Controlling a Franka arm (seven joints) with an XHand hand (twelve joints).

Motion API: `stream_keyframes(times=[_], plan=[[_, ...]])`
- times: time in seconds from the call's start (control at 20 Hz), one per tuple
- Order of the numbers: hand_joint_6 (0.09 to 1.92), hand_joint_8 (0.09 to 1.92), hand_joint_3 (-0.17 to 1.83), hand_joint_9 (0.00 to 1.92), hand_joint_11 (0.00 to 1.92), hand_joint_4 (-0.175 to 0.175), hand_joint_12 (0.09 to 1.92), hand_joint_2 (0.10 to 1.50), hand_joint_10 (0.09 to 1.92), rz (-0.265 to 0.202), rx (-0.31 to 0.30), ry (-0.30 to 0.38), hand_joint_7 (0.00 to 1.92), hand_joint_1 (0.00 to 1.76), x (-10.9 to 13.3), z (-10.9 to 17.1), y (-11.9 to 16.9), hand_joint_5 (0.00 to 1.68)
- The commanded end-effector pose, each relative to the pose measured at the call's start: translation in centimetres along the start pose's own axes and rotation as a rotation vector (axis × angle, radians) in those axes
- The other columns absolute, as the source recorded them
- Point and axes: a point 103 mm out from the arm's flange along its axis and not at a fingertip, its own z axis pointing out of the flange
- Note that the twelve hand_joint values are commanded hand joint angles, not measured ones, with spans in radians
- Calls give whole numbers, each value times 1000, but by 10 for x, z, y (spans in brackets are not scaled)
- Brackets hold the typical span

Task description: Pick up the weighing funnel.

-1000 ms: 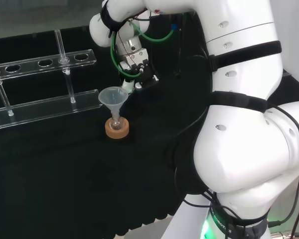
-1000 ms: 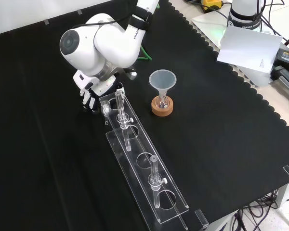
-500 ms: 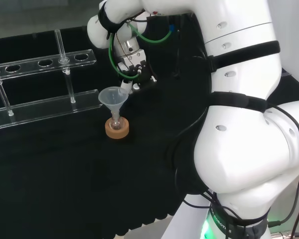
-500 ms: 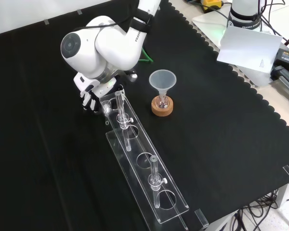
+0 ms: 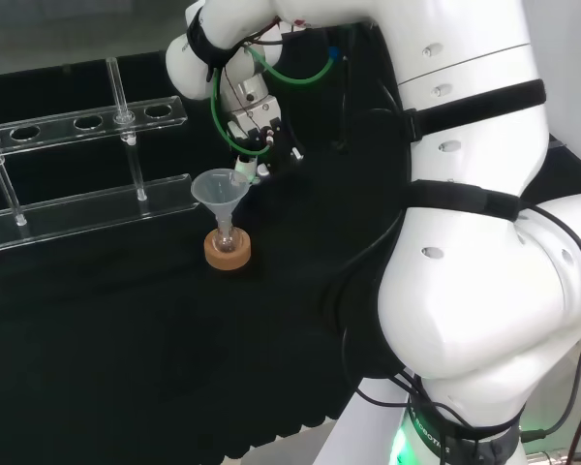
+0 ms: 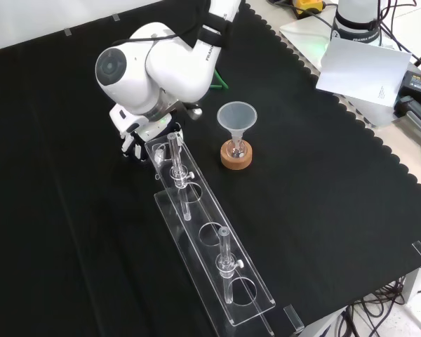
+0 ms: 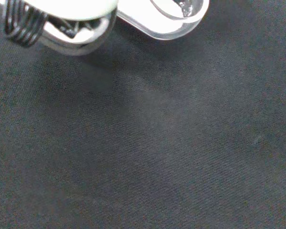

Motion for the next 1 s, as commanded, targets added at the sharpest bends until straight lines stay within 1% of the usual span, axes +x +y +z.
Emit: stream_keyframes(times=[0.05,0.4,0.7,1.0], plan=[[592,703,689,899,740,175,1119,617,468,10,8,-25,514,1136,-9,-10,-5,1325],[581,705,664,898,761,175,1101,629,447,28,39,-43,516,1135,-31,-32,-20,1325],[578,703,656,886,771,175,1096,633,436,56,31,-54,510,1134,-48,-51,-41,1325],[578,702,652,879,773,175,1092,636,431,82,9,-50,505,1133,-60,-64,-67,1324]])
